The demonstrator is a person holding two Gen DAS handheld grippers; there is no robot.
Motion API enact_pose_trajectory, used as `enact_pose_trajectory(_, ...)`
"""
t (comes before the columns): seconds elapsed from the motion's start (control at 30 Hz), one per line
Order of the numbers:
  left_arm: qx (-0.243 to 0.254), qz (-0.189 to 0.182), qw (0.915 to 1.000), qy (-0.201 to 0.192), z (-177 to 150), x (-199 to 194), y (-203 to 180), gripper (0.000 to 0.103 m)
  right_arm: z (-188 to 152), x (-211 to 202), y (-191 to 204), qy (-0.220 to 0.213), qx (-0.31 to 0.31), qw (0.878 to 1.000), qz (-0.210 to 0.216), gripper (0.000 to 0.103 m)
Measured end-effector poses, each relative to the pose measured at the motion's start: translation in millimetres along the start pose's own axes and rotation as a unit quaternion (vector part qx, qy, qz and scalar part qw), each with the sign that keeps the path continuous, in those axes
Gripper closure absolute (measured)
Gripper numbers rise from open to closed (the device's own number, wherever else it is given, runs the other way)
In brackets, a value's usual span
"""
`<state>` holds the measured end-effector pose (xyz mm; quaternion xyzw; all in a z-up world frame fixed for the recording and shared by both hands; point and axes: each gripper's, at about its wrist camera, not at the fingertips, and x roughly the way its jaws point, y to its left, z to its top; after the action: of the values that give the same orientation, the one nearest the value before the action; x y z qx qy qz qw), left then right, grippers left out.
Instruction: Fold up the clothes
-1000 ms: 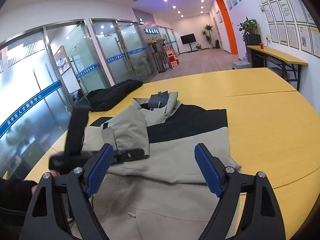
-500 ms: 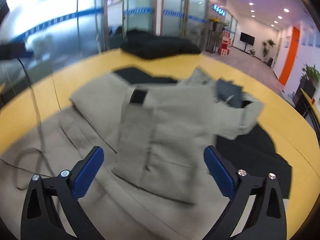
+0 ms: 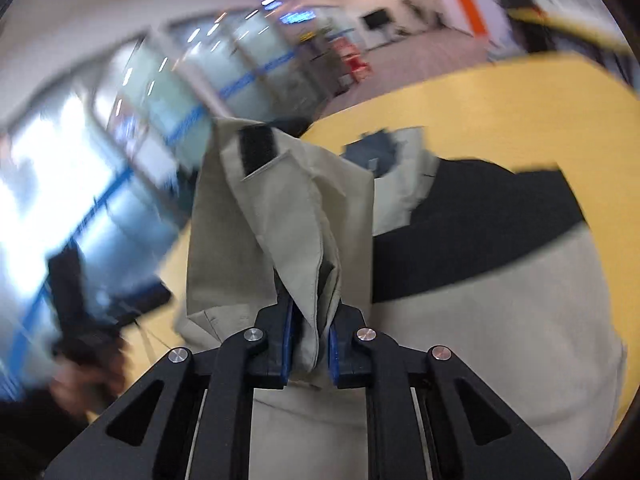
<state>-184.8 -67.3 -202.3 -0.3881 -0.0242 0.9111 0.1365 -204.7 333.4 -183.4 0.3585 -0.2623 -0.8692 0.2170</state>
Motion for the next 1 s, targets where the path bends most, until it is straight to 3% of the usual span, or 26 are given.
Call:
enact_pose_trajectory(0.1,0.018,-0.002,0.9993,0.031,-11.0,38.3,-1.1,0.004,-12.0,-25.7,-69.8,-0.006,0.12,0.993,0.015,0.085)
enact_pose_trajectory(0.2,0.012,0.01,0.9973,0.071,-24.6,72.5,2.7,0.004,-38.7,-17.1,-138.1,0.047,0.216,0.975,-0.007,0.052)
enact_pose_trajectory(0.23,0.012,0.011,0.9964,0.083,-28.9,80.3,3.6,0.004,-45.2,-15.3,-153.0,0.061,0.235,0.97,-0.008,0.061)
enact_pose_trajectory(0.27,0.022,0.012,0.9959,0.086,-31.2,80.4,1.3,0.004,-45.2,-18.9,-155.0,0.06,0.23,0.971,-0.001,0.054)
enact_pose_trajectory(0.33,0.043,0.01,0.9952,0.088,-32.8,73.0,-4.1,0.004,-39.4,-25.9,-143.7,0.06,0.192,0.979,-0.019,0.021)
enact_pose_trajectory(0.4,0.044,-0.003,0.9971,0.062,-29.4,57.1,-4.0,0.005,-32.5,-26.7,-124.5,0.062,0.151,0.986,-0.036,0.011)
enact_pose_trajectory(0.47,0.05,0.005,0.9983,0.031,-27.0,49.2,-0.6,0.004,-25.7,-28.8,-104.5,0.058,0.108,0.991,-0.054,0.013)
enact_pose_trajectory(0.5,0.053,0.01,0.9984,0.017,-26.0,46.4,1.2,0.002,-22.6,-35.2,-91.6,0.033,0.079,0.994,-0.067,0.014)
enact_pose_trajectory(0.6,0.036,0.028,0.9943,0.096,-38.0,84.6,13.2,0.001,-16.4,-54.0,-50.6,-0.036,-0.007,0.992,-0.121,0.014)
enact_pose_trajectory(0.67,0.077,0.009,0.9937,0.082,-46.4,85.0,-1.7,0.0,-19.3,-57.2,-14.6,-0.064,-0.075,0.982,-0.161,0.014)
enact_pose_trajectory(0.73,0.097,-0.014,0.9918,0.082,-53.6,83.7,-18.2,0.0,-28.7,-46.3,4.9,-0.046,-0.13,0.975,-0.176,0.007)
enact_pose_trajectory(0.8,0.104,-0.033,0.9906,0.082,-55.9,80.5,-26.8,0.001,-37.2,-13.8,6.5,0.01,-0.139,0.968,-0.208,0.007)
enact_pose_trajectory(0.9,0.079,-0.052,0.9939,0.057,-48.1,61.5,-21.2,0.003,-51.0,17.3,-24.2,0.065,-0.08,0.966,-0.238,0.027)
enact_pose_trajectory(1.0,0.055,-0.055,0.9969,0.013,-33.8,34.8,-7.5,0.003,-65.6,32.7,-50.8,0.098,-0.06,0.954,-0.277,0.062)
